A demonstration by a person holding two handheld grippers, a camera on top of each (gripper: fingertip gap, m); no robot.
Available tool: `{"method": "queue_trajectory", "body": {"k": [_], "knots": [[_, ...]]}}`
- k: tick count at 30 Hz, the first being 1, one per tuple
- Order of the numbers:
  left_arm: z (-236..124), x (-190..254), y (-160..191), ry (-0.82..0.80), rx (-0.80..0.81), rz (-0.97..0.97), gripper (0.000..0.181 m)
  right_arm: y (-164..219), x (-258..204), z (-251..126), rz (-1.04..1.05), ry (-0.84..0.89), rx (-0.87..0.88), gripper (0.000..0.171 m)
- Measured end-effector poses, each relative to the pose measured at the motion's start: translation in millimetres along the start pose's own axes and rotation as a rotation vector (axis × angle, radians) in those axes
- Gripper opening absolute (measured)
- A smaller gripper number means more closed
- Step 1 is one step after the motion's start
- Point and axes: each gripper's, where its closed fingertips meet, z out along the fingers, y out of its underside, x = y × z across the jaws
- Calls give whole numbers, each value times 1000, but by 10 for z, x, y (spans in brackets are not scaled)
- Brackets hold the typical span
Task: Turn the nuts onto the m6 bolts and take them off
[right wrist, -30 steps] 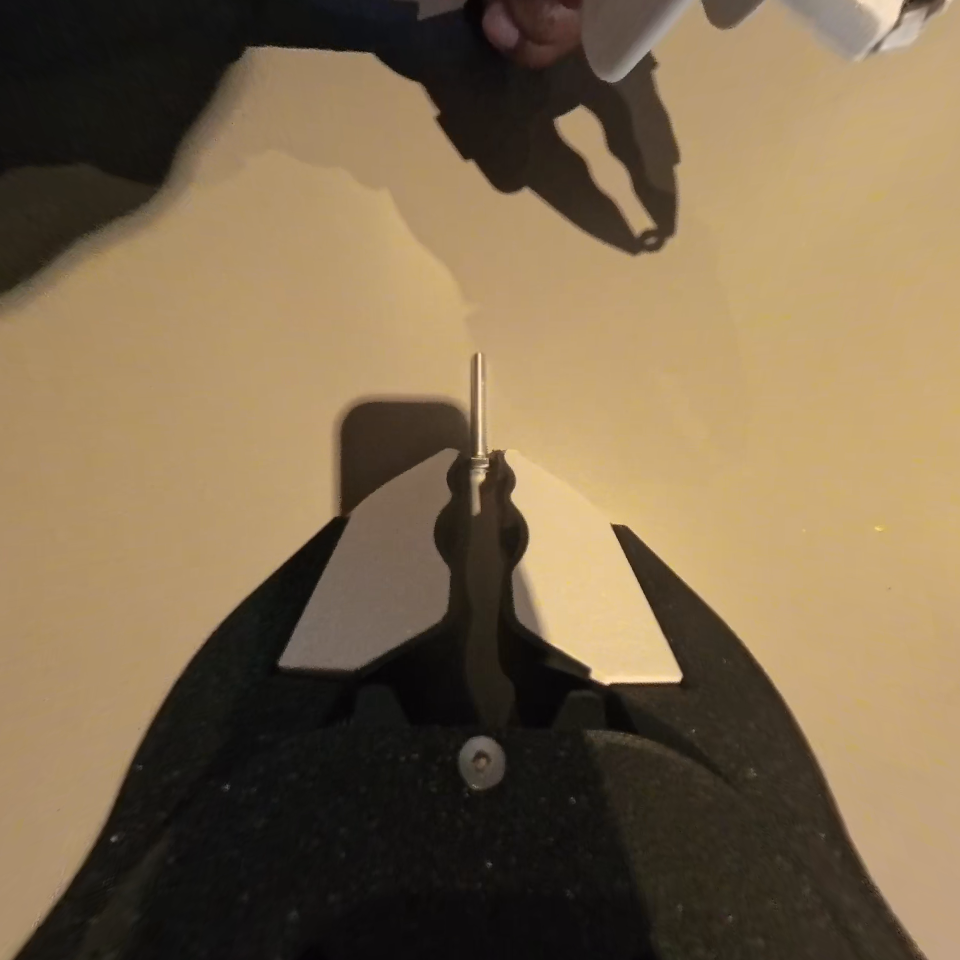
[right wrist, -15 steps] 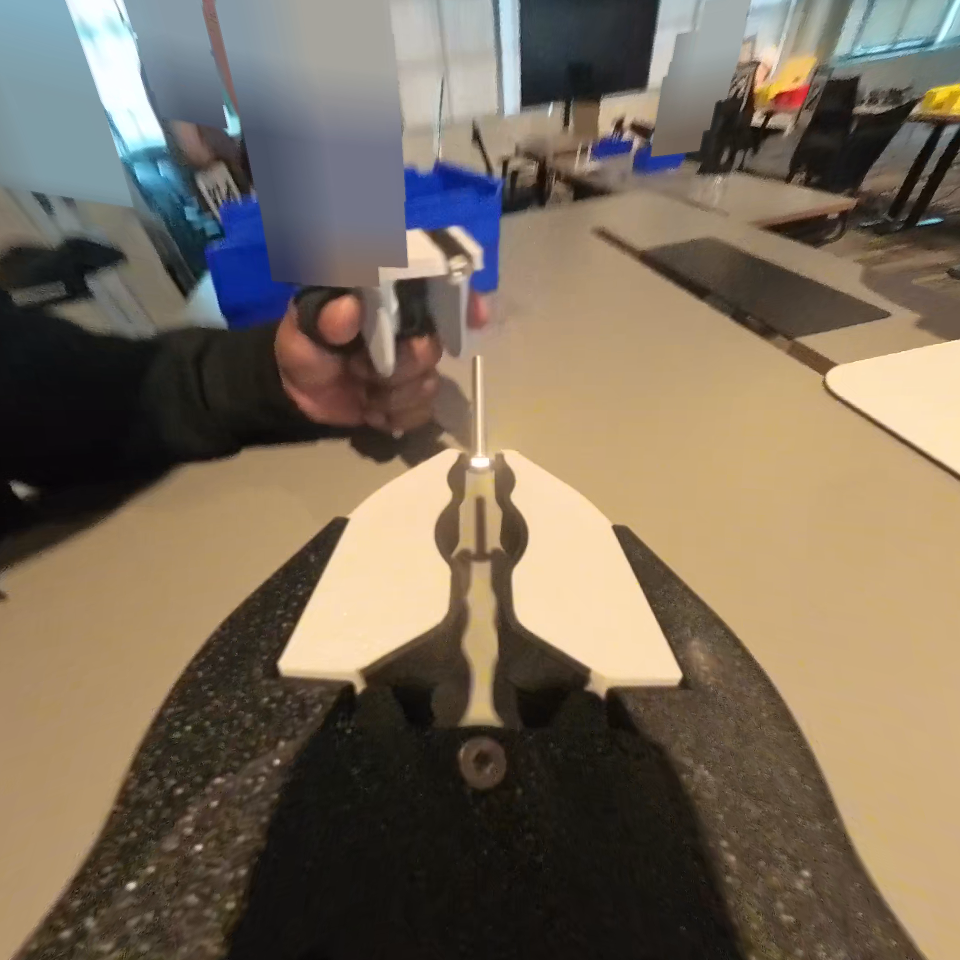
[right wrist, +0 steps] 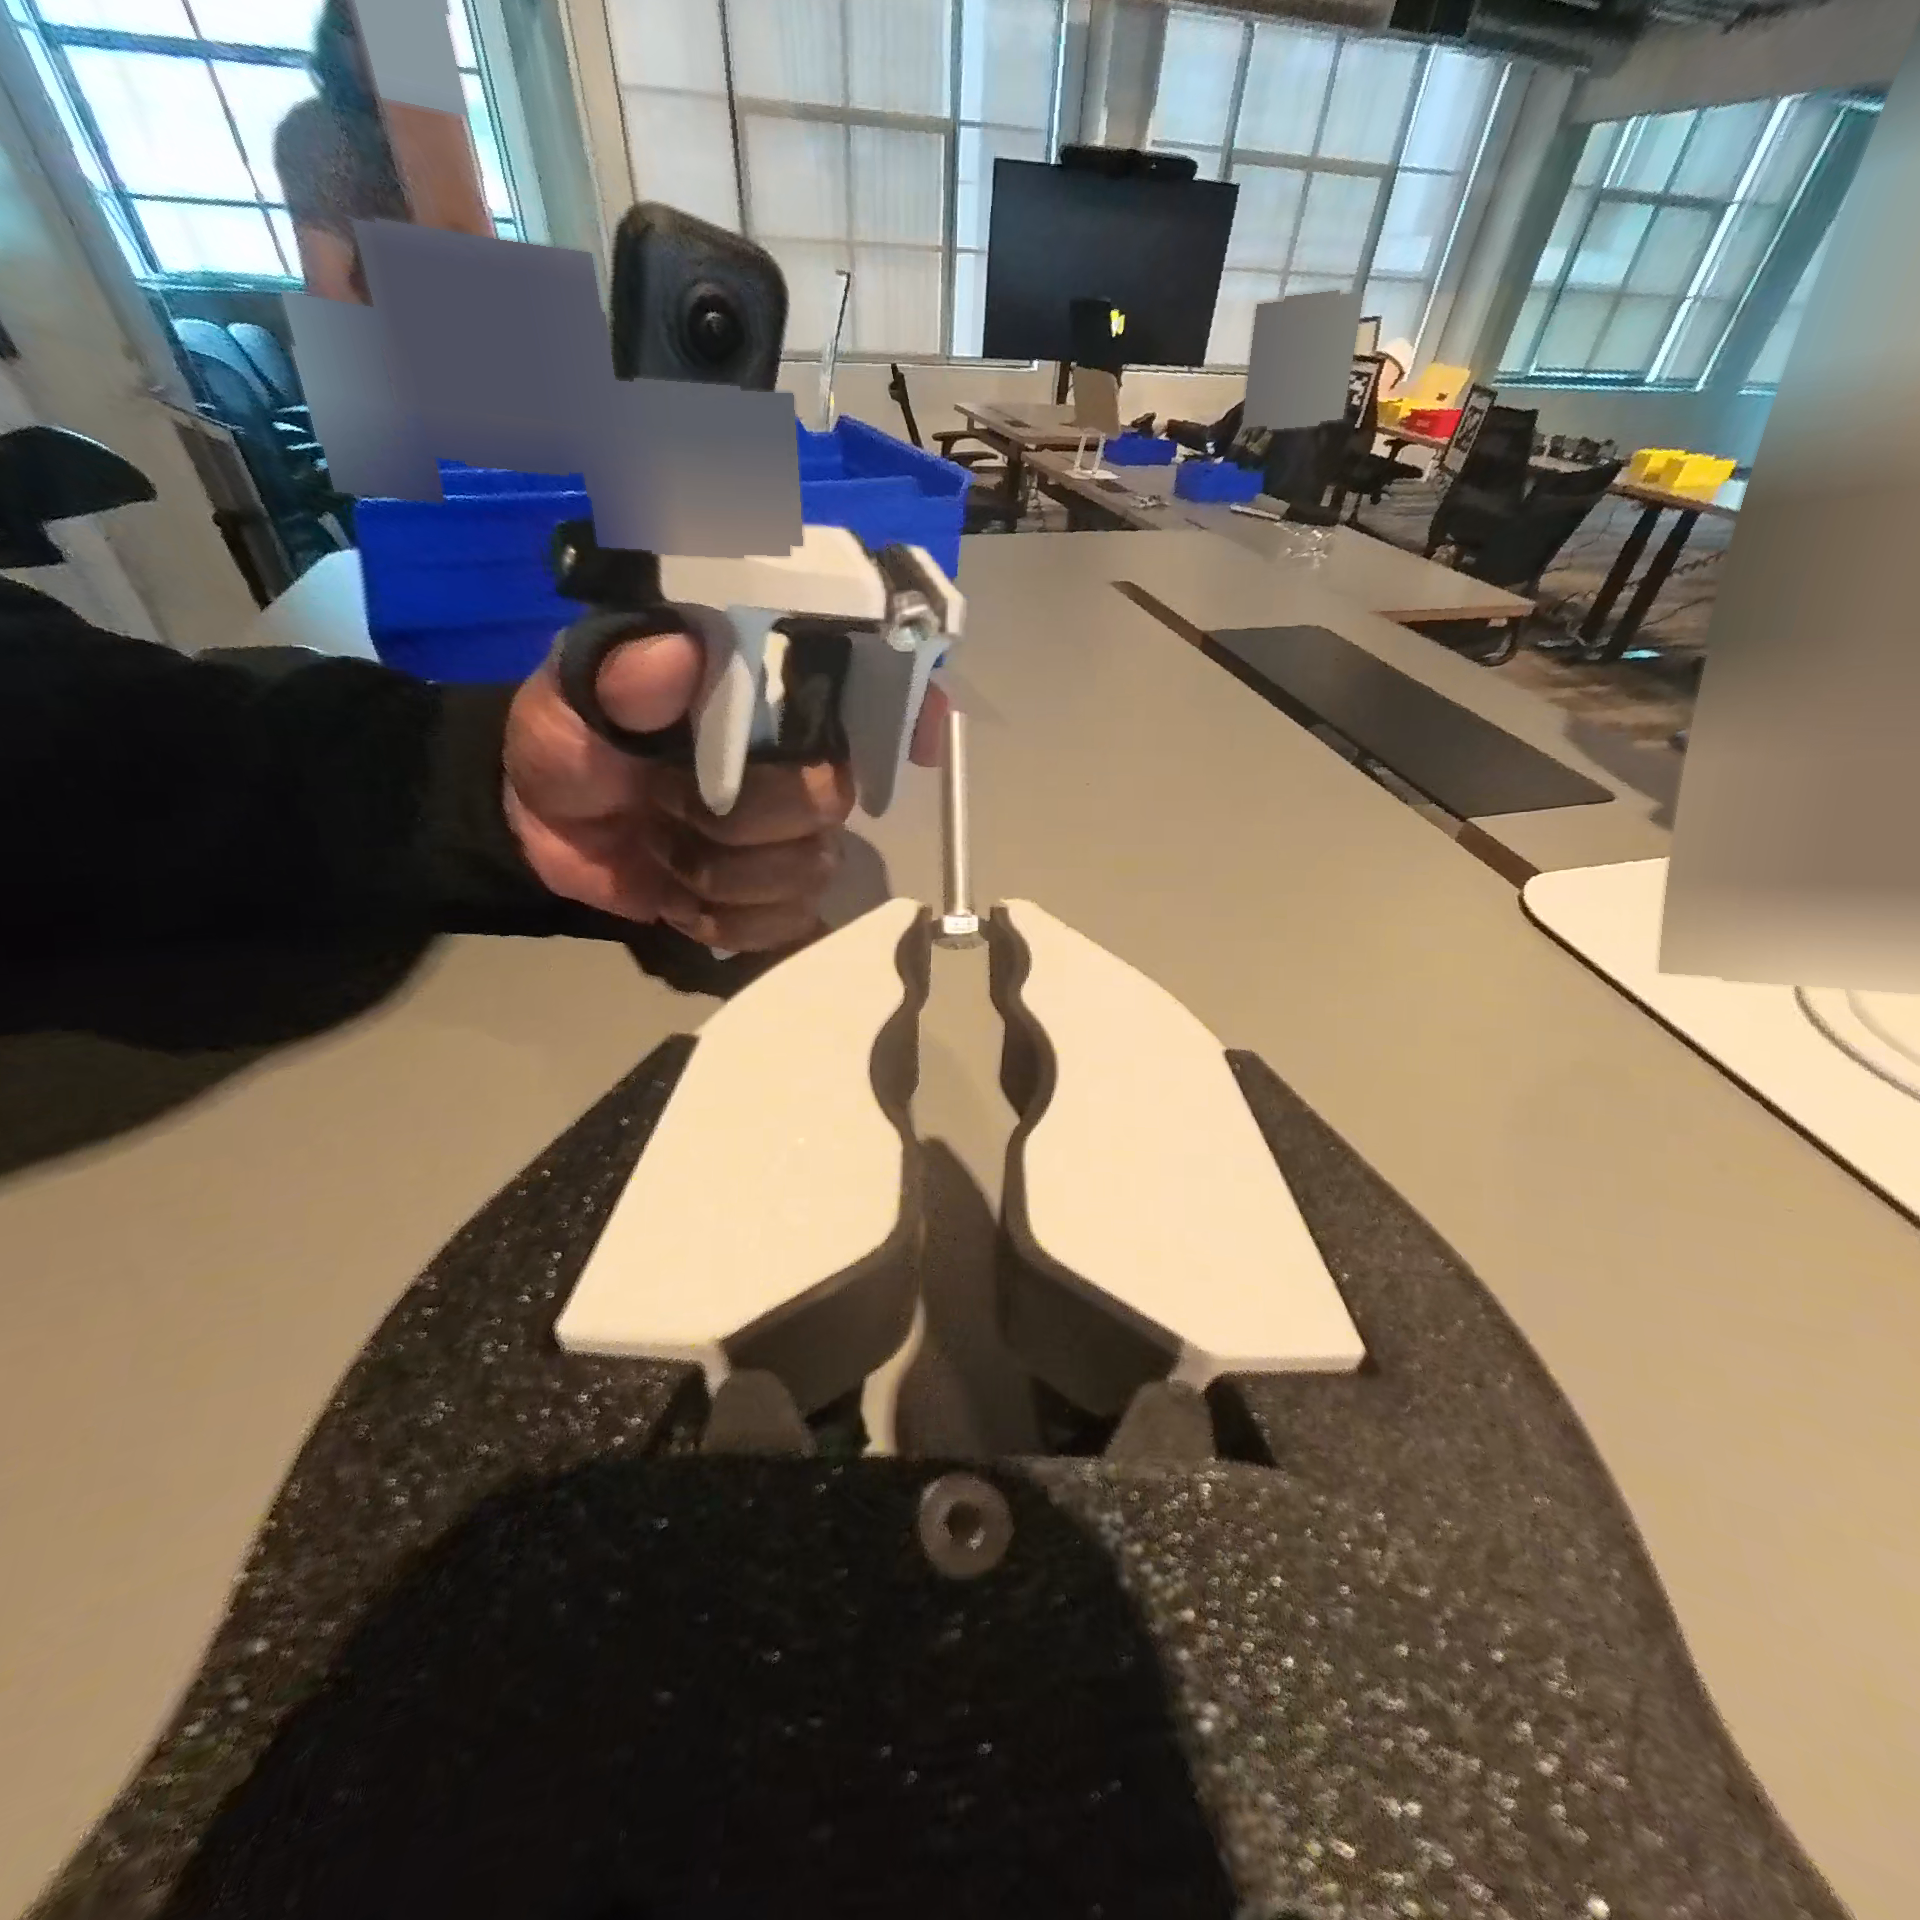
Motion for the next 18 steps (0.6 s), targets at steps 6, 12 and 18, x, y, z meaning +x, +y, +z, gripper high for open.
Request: {"method": "queue_trajectory", "body": {"k": [6,12,18], "knots": [[-29,-59,24,-48,-38,42,10,405,-25,-35,-158,-5,-342,11],[3,-43,91,-53,-87,72,10,777,-156,-202,-178,-107,-663,10],[15,-34,111,-49,-104,78,10,1007,-342,-403,-115,-246,-848,11]]}}
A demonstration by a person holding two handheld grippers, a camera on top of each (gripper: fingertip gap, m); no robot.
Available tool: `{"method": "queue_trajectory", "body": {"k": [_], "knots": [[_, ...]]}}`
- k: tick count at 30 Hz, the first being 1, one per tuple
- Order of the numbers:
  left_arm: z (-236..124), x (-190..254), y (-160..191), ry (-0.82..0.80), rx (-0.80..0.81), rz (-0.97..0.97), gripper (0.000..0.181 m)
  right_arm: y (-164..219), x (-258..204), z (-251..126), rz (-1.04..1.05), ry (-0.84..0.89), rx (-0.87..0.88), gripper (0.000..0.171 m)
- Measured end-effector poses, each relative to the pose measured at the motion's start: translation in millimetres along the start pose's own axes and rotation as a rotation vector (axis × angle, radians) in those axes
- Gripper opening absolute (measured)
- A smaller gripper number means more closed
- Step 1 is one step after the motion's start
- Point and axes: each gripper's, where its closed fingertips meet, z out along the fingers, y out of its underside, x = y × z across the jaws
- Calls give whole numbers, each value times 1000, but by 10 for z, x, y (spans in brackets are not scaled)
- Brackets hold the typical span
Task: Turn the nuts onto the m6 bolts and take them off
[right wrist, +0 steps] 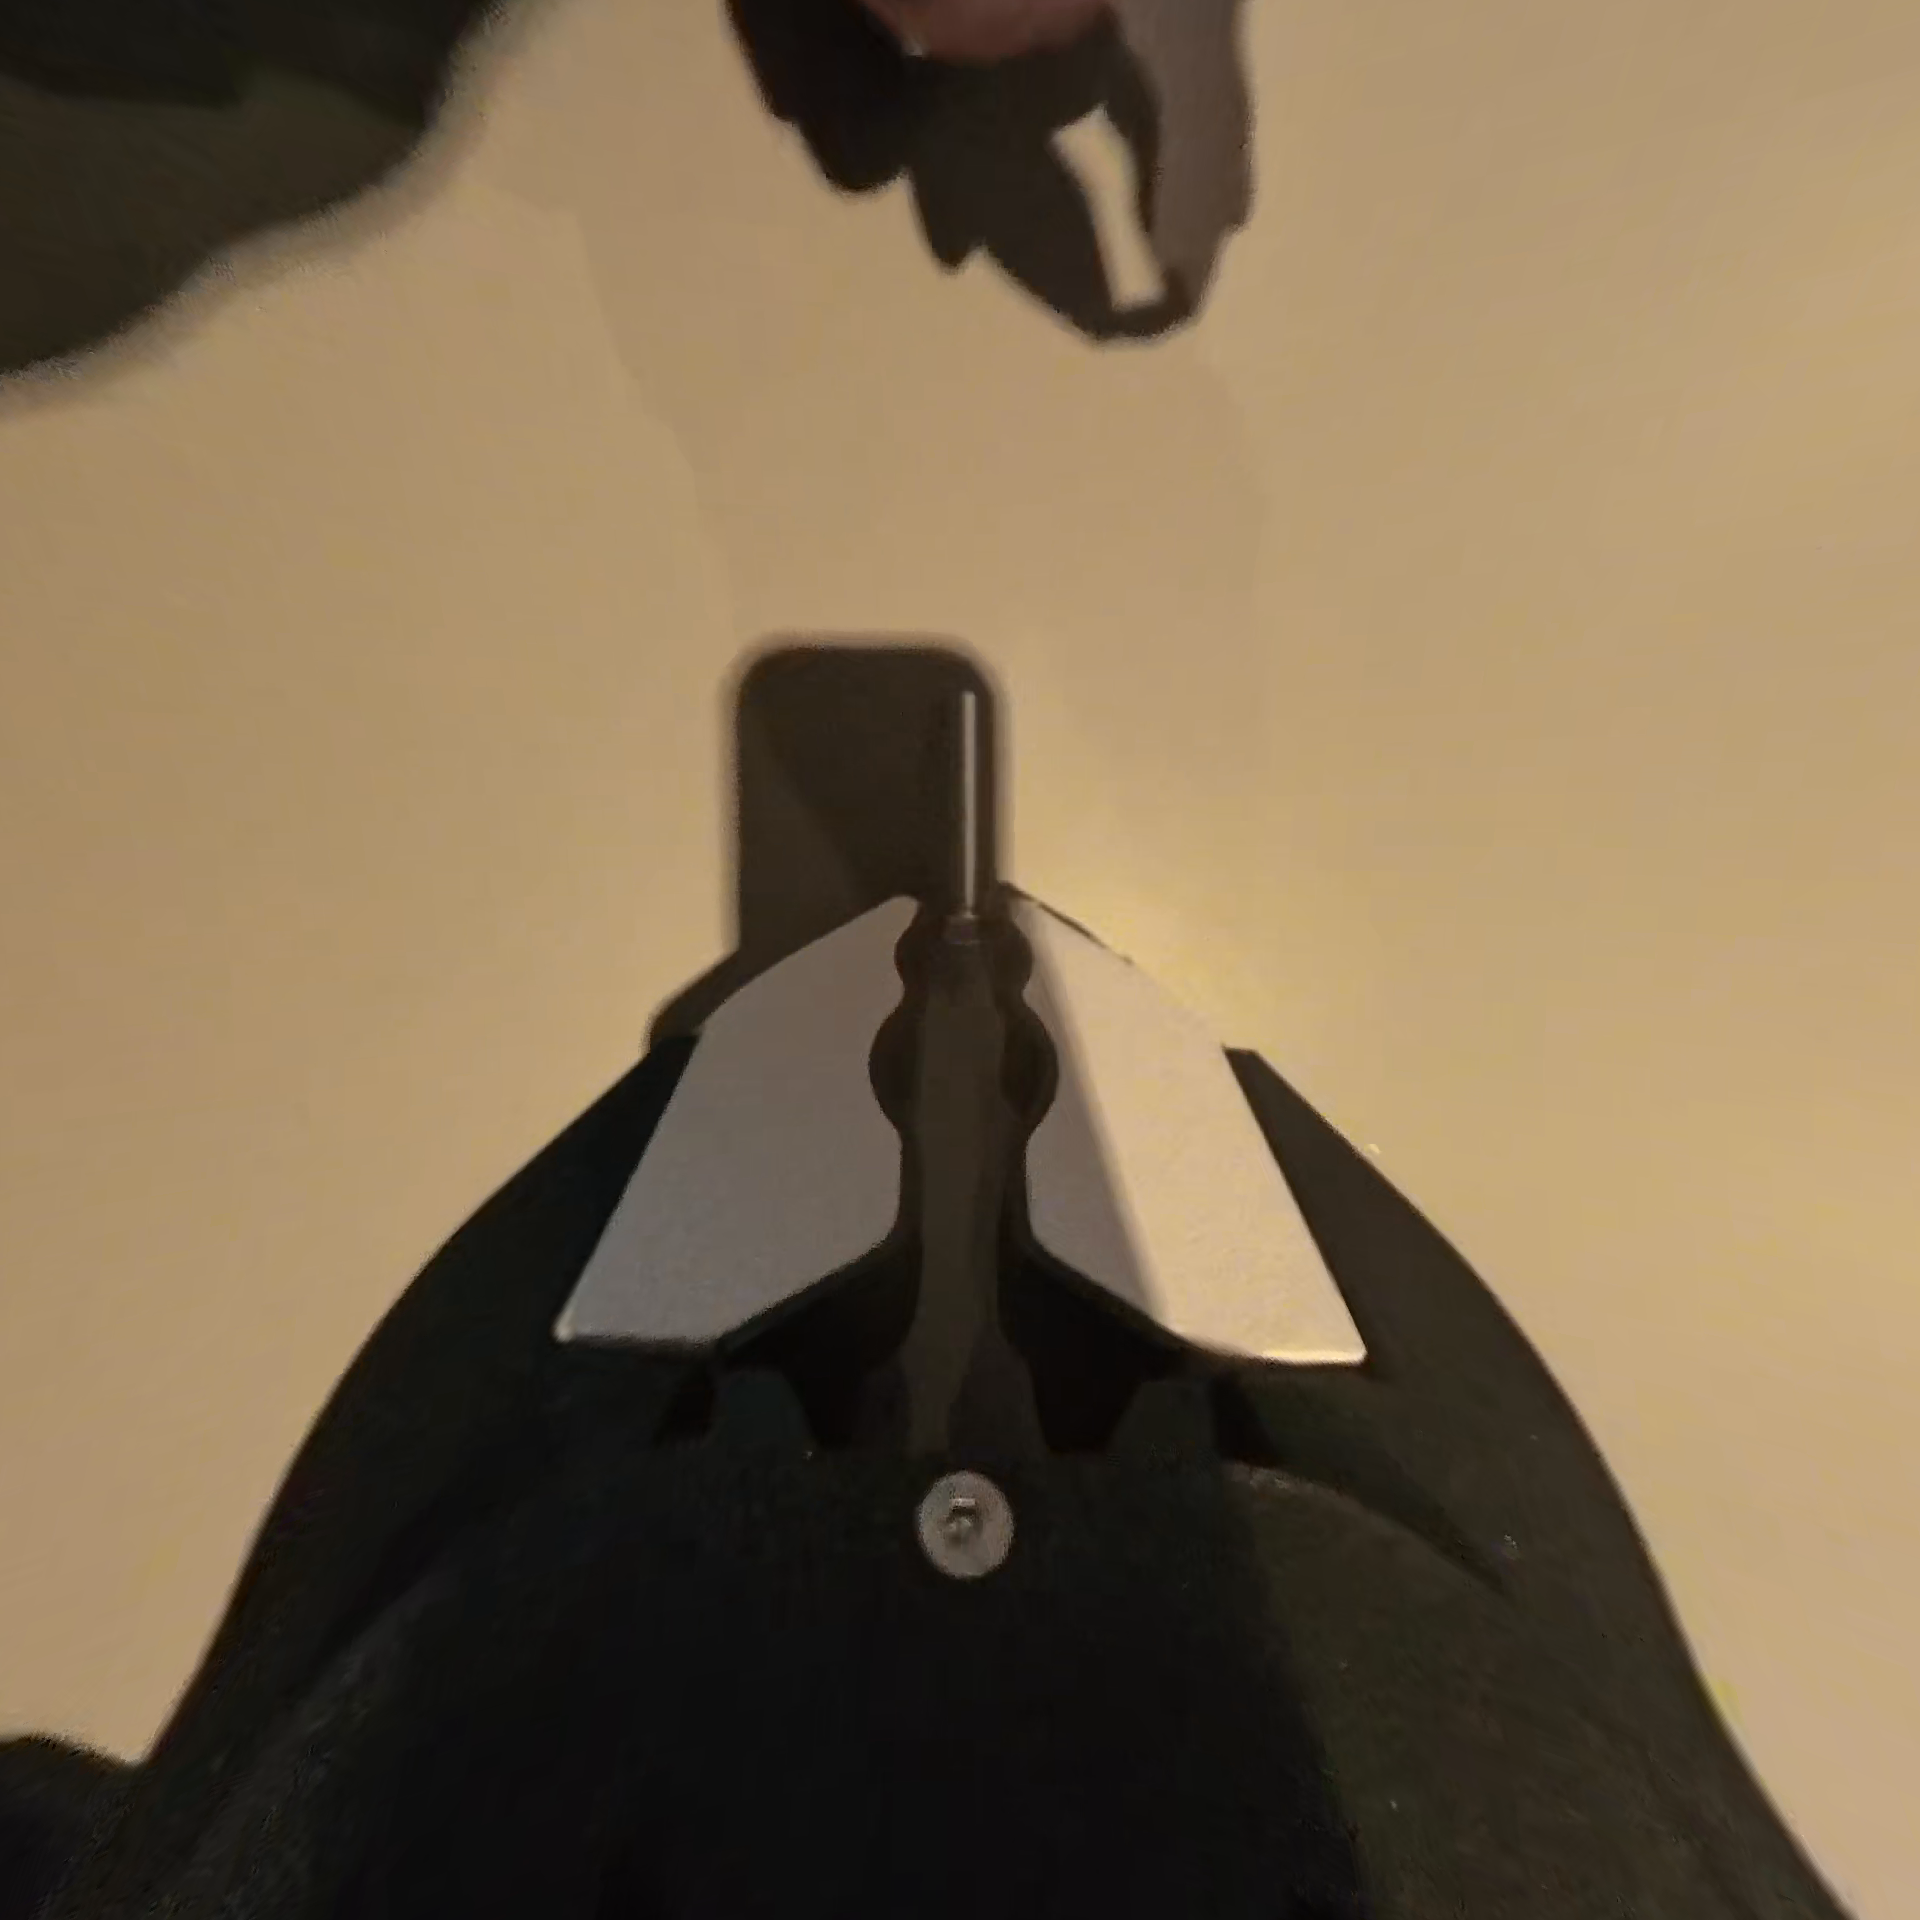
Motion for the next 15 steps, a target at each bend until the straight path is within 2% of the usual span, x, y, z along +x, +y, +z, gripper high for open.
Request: {"method": "queue_trajectory", "body": {"k": [4,9,15], "knots": [[-15,-11,-20,0,13,-9,10,42,59,-46,25,15,-40,12],[-14,-4,-16,1,10,-3,10,-45,74,-95,51,-40,-85,25],[-14,1,-15,1,8,0,9,13,57,-7,-2,-86,-264,19]]}}
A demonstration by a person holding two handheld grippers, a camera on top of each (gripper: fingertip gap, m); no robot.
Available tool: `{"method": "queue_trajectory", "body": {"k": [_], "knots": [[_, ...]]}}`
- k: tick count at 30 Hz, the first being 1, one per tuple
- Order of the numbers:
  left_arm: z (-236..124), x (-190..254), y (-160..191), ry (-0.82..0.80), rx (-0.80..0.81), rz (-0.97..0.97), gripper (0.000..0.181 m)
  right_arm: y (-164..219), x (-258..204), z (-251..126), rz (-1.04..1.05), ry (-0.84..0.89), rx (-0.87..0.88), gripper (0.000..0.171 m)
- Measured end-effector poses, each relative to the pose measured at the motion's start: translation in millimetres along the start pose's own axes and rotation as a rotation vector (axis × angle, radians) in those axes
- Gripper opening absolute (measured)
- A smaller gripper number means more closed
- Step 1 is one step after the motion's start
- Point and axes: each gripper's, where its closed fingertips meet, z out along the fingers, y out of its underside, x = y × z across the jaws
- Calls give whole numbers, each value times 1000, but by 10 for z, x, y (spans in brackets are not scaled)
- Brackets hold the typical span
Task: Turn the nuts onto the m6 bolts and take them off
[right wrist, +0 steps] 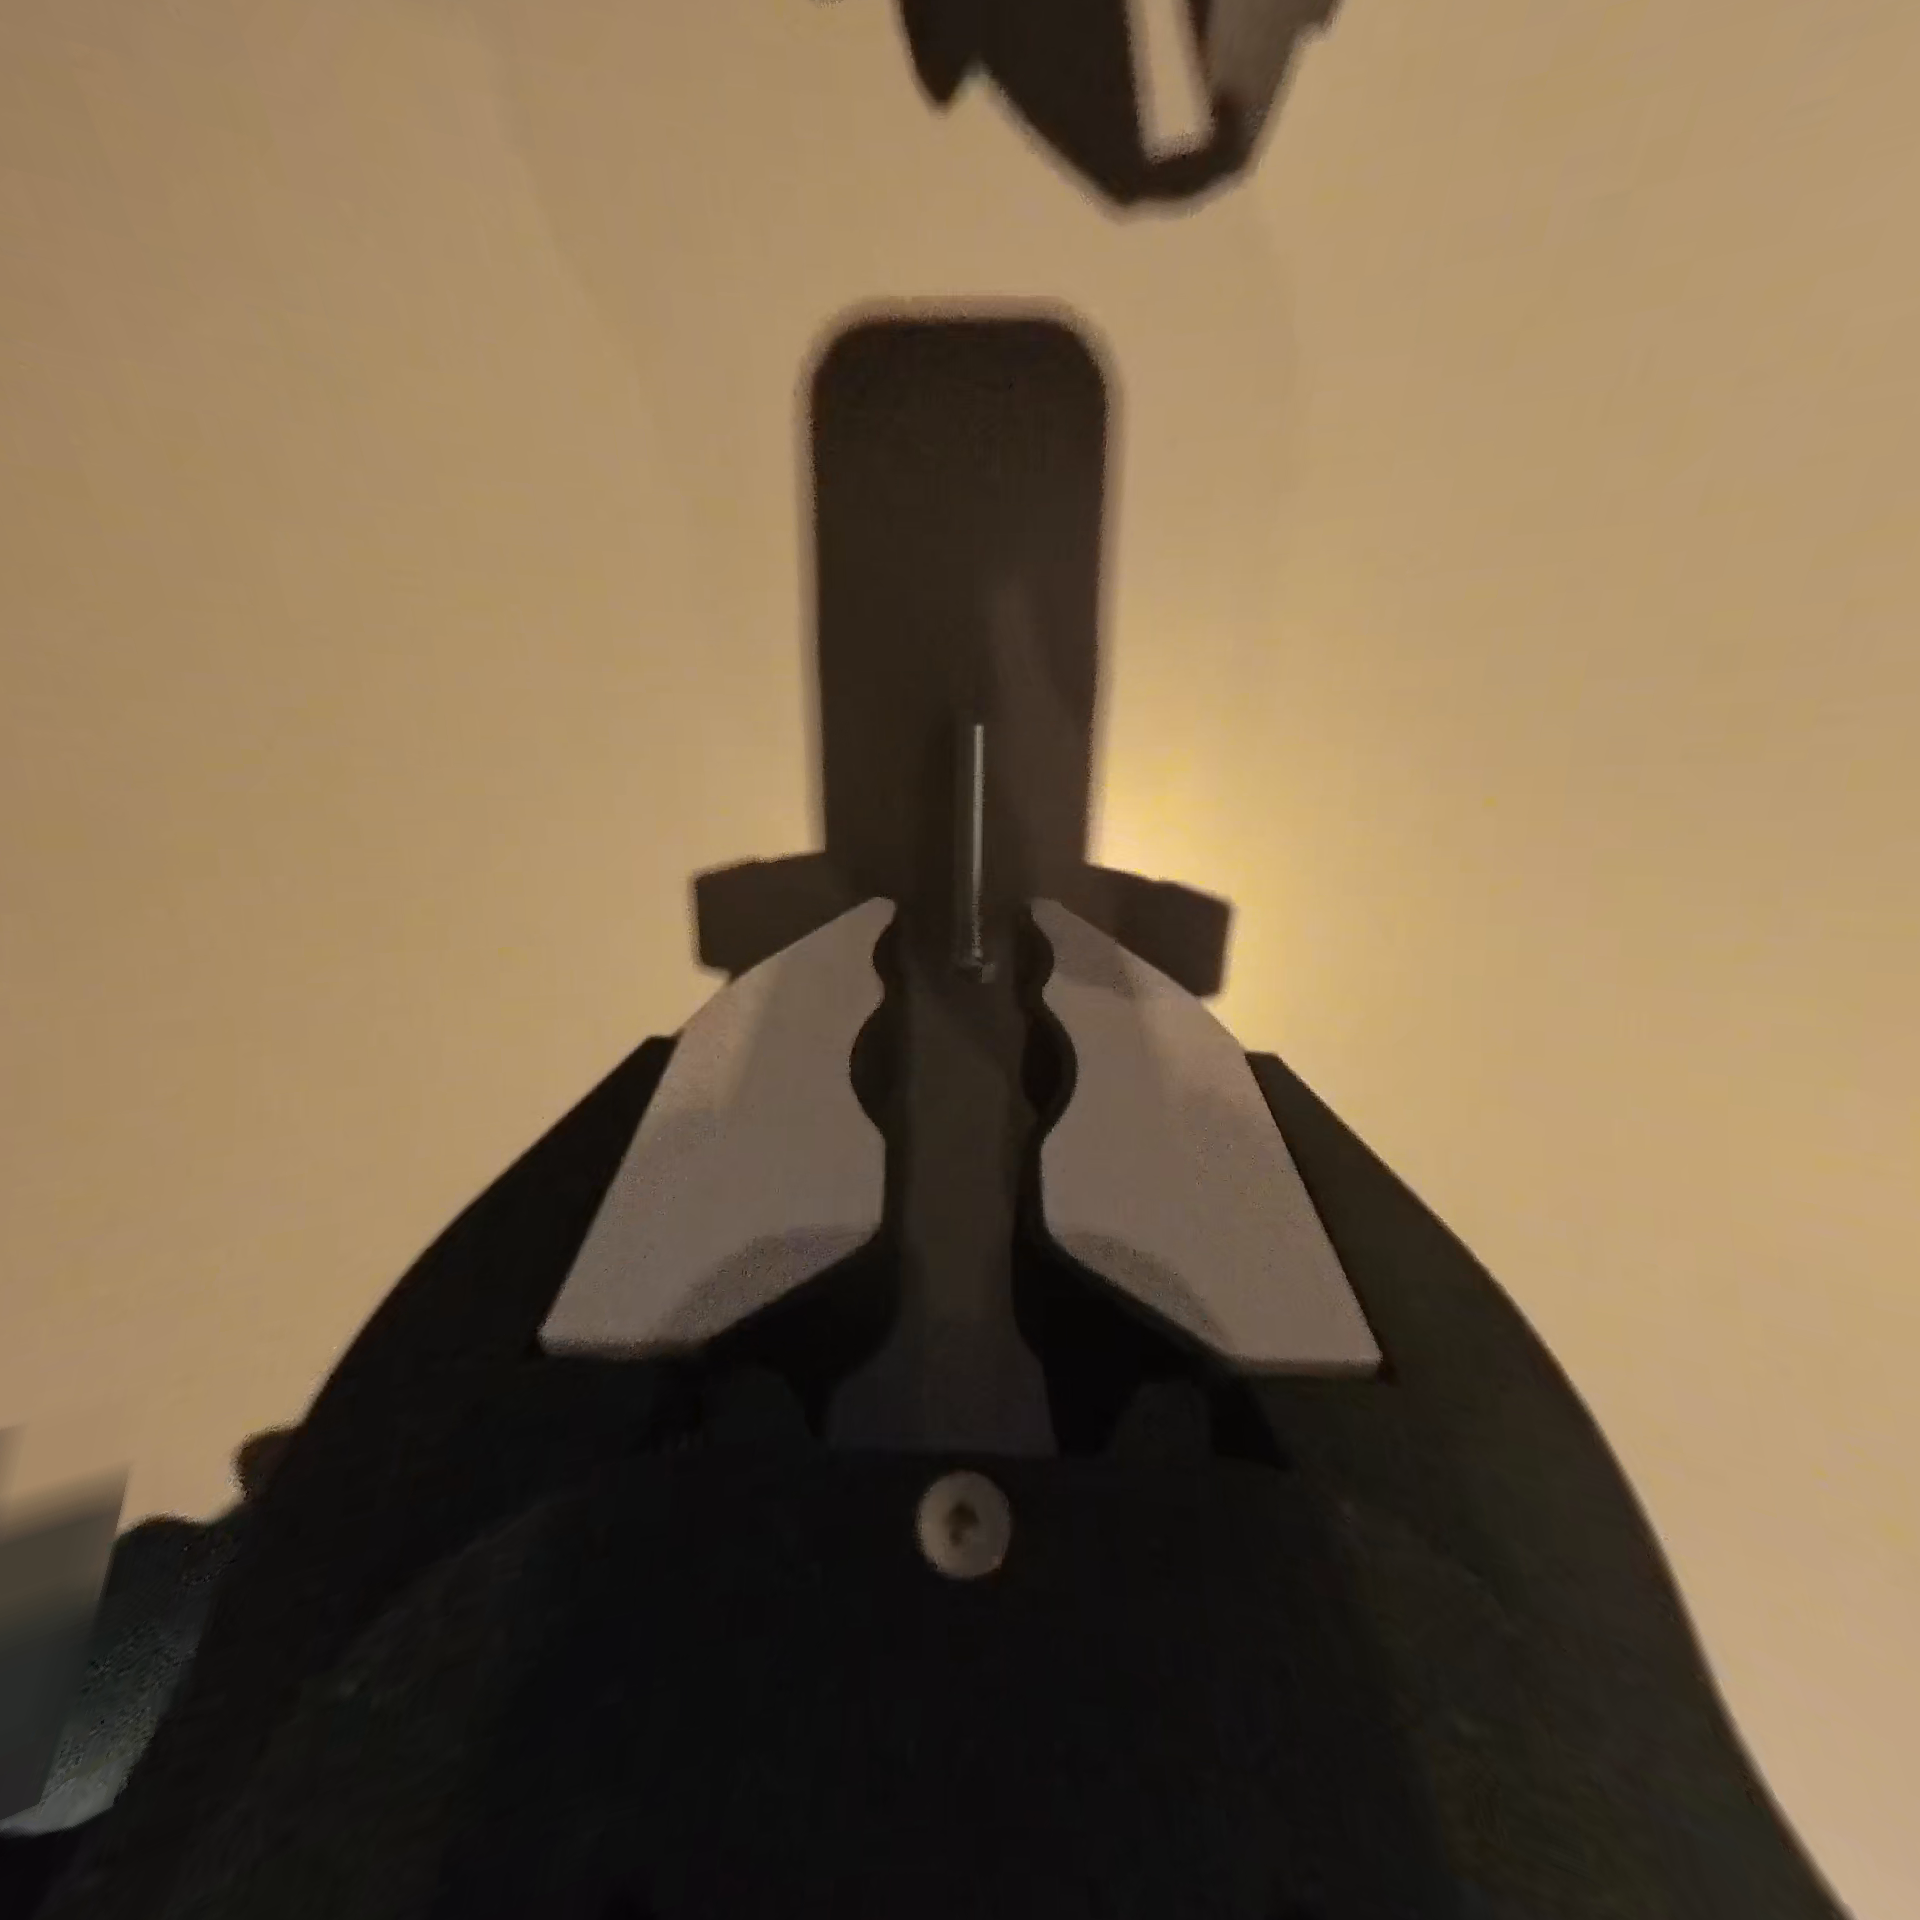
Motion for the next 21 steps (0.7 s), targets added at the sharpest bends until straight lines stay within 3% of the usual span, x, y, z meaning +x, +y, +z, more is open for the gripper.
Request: {"method": "queue_trajectory", "body": {"k": [7,11,14,19,21], "knots": [[-32,-35,-17,-16,4,3,9,5,60,19,-39,26,-143,6],[-74,-83,-46,-33,16,4,10,-10,61,25,-63,52,-136,6],[-106,-101,-62,-38,19,16,9,-195,89,39,-80,116,72,6],[-106,-96,-51,-44,10,53,10,-666,409,-331,36,316,677,5],[-89,-97,-17,-61,-13,77,10,-645,446,-393,47,359,749,5]]}}
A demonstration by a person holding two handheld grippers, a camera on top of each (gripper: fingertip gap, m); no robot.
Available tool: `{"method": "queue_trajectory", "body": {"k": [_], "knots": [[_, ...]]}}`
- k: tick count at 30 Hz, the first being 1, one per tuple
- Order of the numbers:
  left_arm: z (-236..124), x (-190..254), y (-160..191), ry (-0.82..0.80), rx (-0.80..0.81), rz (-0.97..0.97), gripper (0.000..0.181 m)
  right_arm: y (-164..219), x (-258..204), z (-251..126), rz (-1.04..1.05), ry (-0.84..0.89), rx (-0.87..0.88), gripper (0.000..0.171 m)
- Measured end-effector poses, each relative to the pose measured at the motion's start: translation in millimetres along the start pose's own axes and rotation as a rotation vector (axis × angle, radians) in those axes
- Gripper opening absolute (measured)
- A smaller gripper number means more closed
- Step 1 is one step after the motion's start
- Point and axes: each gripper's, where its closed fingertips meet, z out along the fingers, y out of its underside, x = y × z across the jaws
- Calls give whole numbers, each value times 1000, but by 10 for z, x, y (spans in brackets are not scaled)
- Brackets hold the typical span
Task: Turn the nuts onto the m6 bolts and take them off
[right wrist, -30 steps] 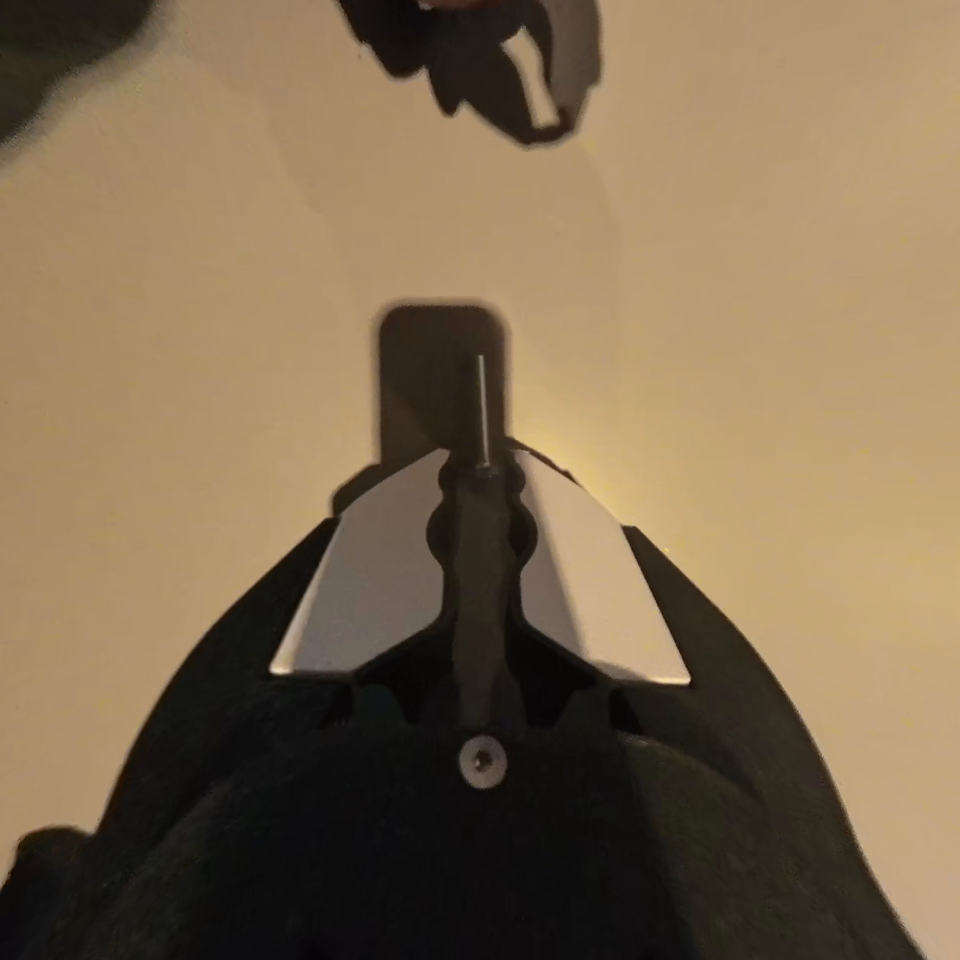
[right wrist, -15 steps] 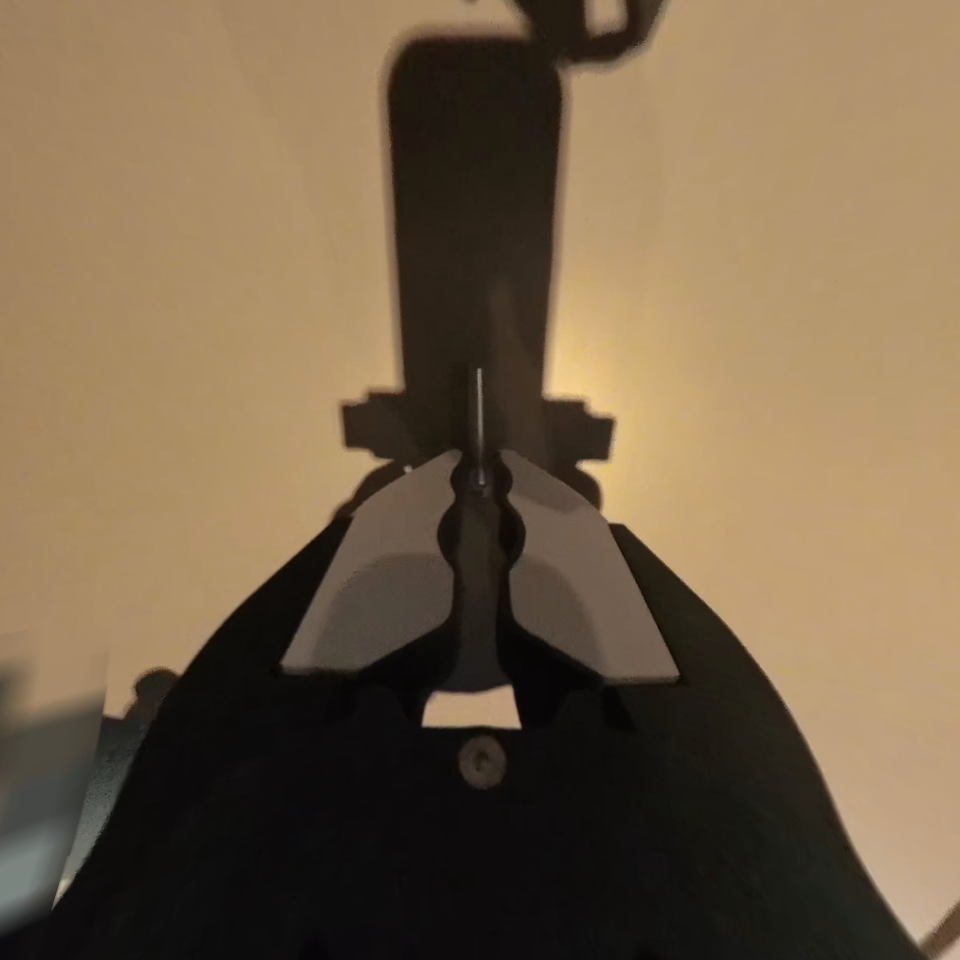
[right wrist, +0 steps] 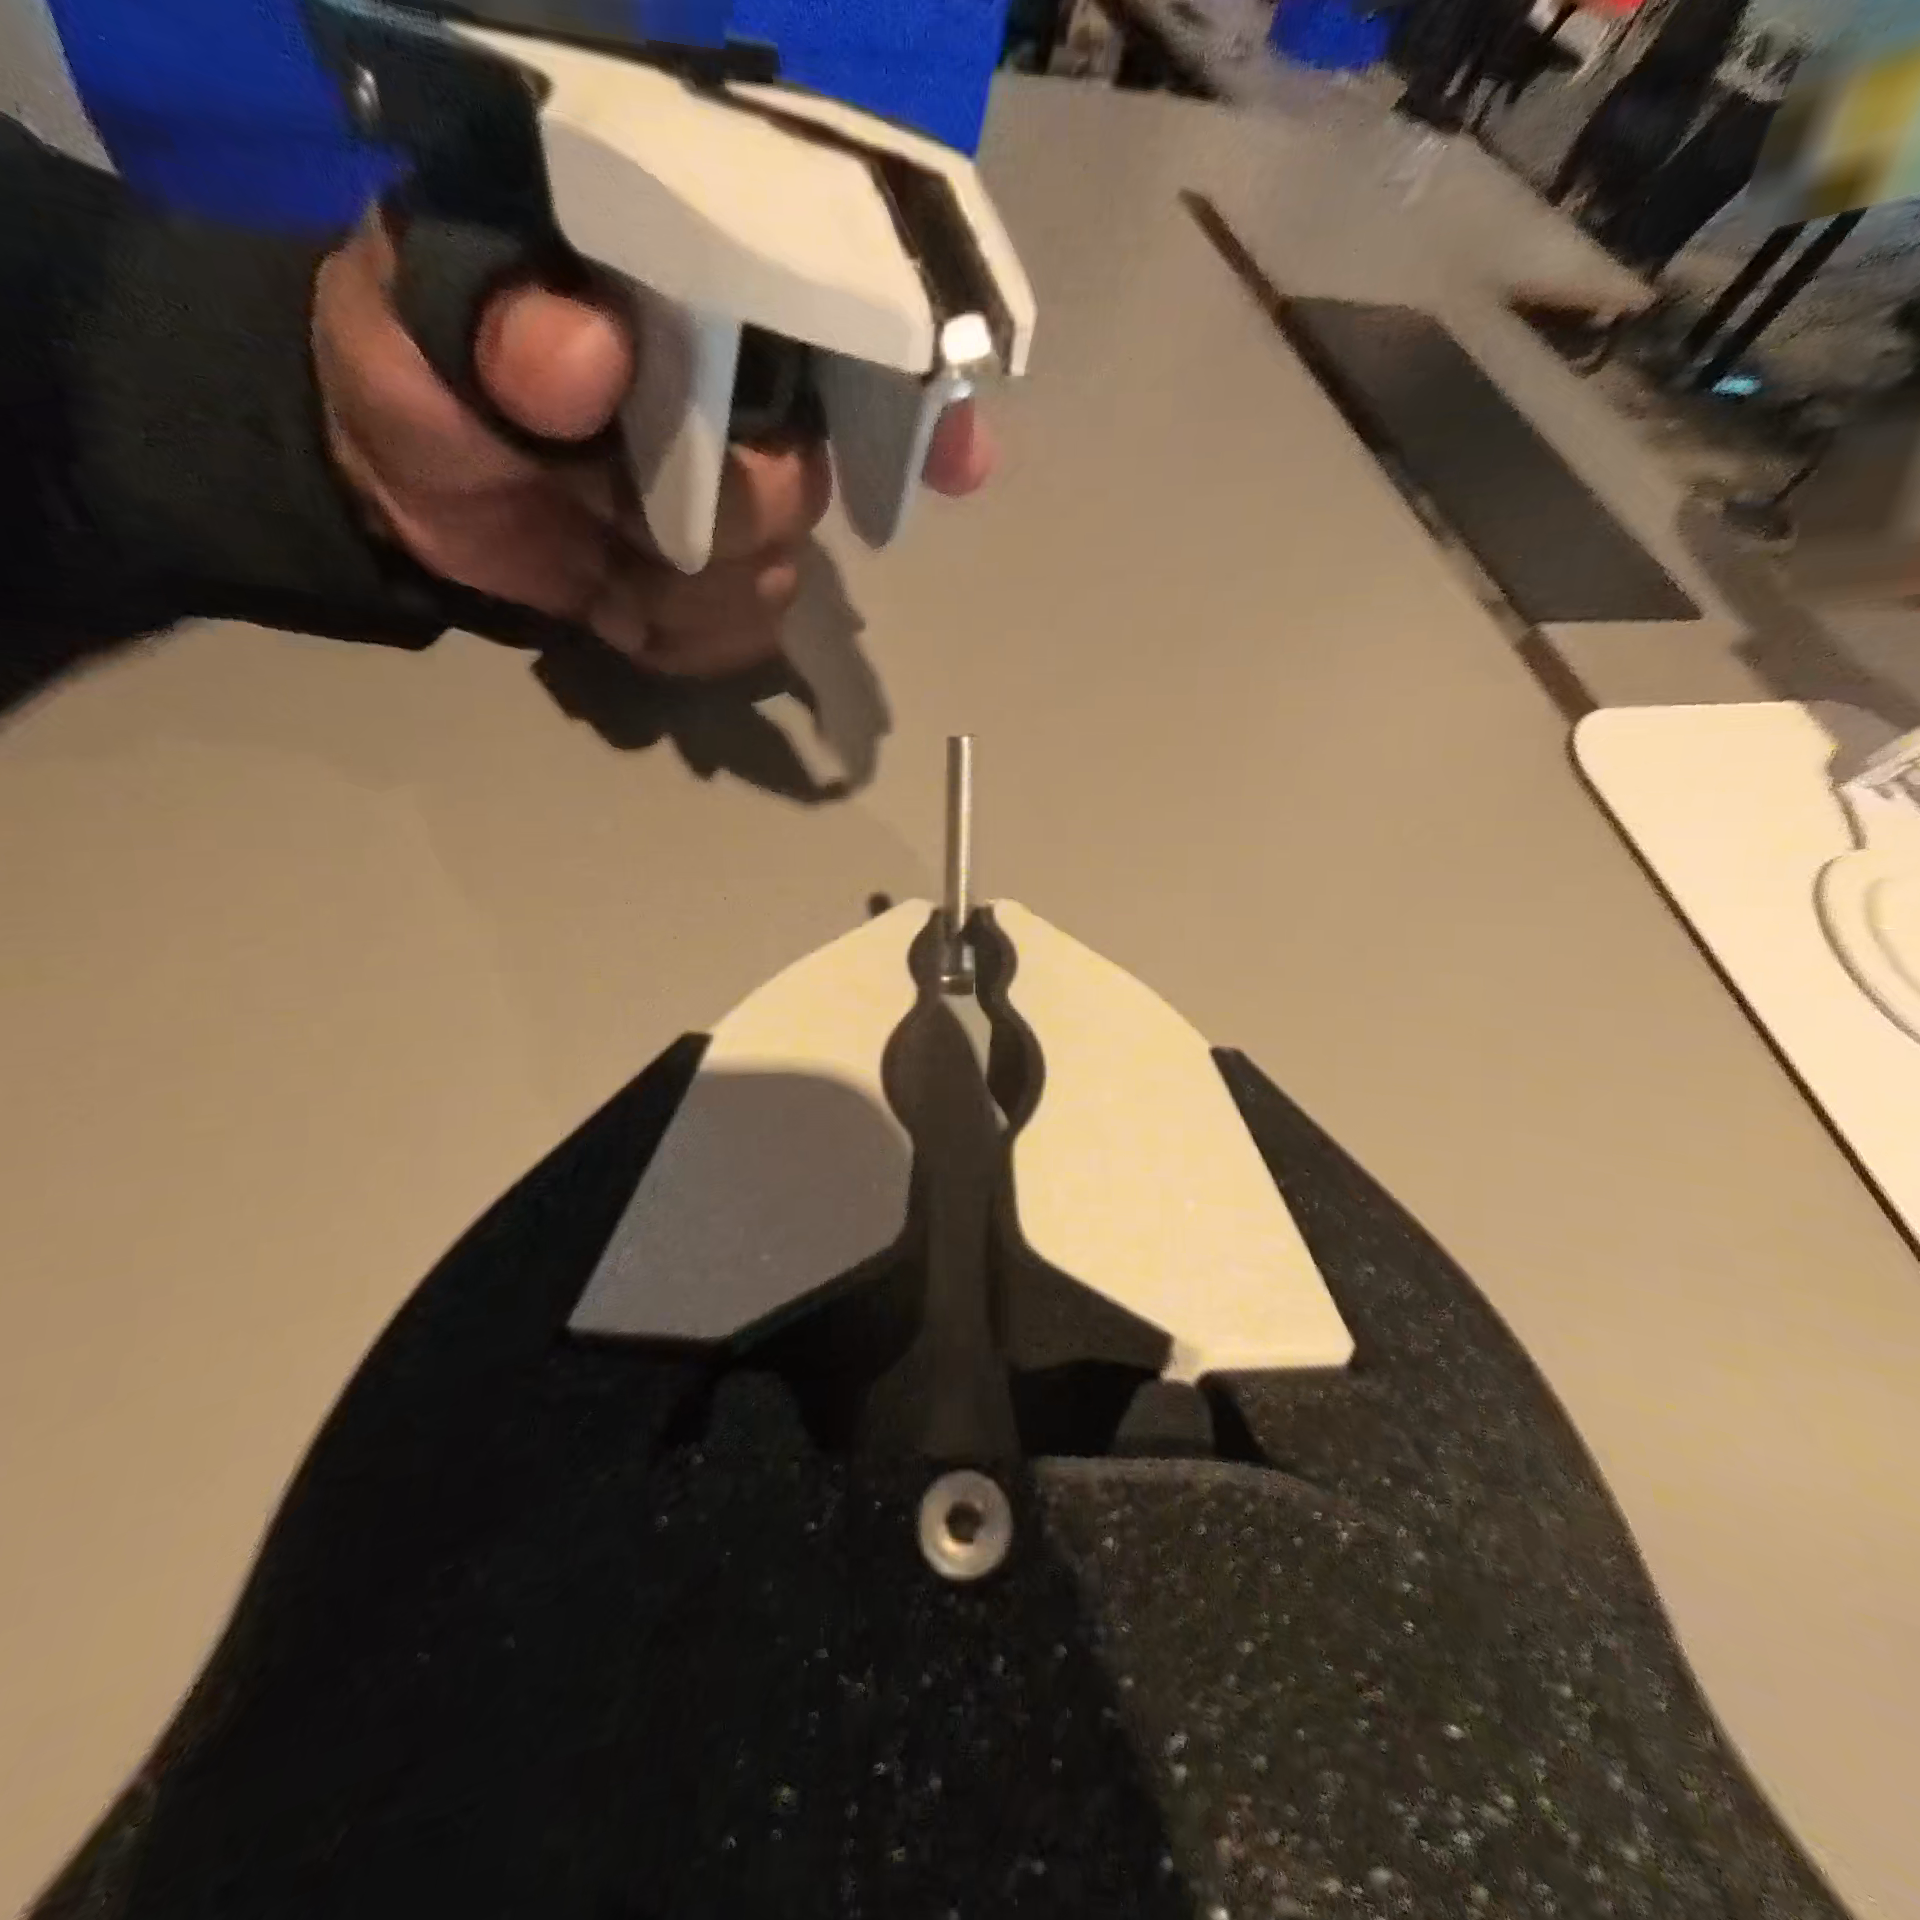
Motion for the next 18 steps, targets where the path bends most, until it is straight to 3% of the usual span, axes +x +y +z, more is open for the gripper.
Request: {"method": "queue_trajectory", "body": {"k": [8,18], "knots": [[148,142,249,0,-171,130,9,-65,53,-123,-144,112,117,5],[161,128,457,-40,-324,203,9,-5,-24,-65,-147,58,108,5]]}}
